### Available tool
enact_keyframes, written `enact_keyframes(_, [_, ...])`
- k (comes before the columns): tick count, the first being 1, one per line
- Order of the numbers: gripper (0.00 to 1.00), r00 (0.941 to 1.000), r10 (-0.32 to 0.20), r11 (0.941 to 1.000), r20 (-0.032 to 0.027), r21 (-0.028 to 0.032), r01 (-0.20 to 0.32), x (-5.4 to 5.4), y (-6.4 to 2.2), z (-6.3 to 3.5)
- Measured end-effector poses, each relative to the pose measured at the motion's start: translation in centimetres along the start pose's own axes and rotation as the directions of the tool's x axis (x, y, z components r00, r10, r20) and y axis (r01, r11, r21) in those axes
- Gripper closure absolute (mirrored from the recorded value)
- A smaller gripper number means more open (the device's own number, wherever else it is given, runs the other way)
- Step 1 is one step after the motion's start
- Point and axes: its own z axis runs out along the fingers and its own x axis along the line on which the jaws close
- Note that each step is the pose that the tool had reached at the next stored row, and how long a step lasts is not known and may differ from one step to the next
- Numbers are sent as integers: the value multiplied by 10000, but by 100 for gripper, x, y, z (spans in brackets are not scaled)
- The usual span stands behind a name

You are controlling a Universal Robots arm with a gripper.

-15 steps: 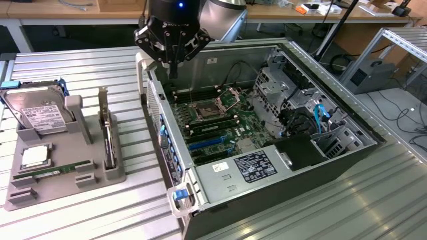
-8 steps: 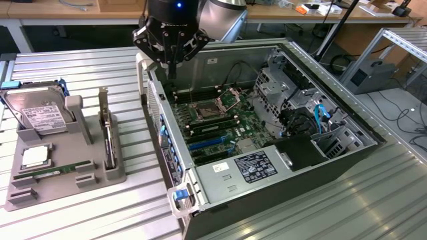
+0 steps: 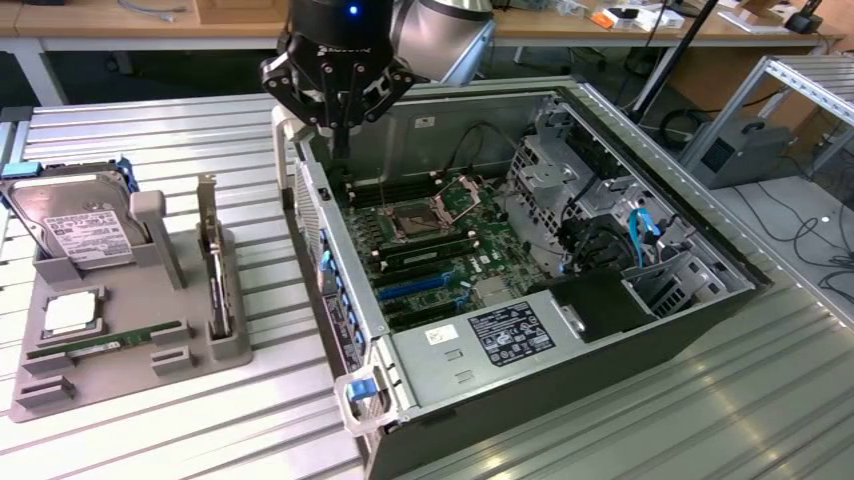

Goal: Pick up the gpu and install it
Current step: 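Reach for the gpu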

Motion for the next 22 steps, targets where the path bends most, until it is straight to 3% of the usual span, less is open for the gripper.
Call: enact_keyframes(22, [89,10000,0,10000,0,0,0,59,-4,-2])
